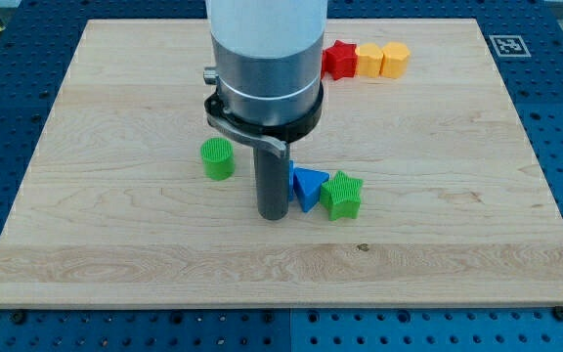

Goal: Point your arm below to the green circle

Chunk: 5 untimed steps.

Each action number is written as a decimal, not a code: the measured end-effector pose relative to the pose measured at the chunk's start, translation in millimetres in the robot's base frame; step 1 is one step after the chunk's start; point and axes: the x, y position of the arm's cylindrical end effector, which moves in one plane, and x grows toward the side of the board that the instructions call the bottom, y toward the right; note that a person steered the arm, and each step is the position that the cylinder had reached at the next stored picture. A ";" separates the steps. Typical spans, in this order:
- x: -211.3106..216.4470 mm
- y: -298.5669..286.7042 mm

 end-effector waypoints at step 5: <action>67.2 -18.3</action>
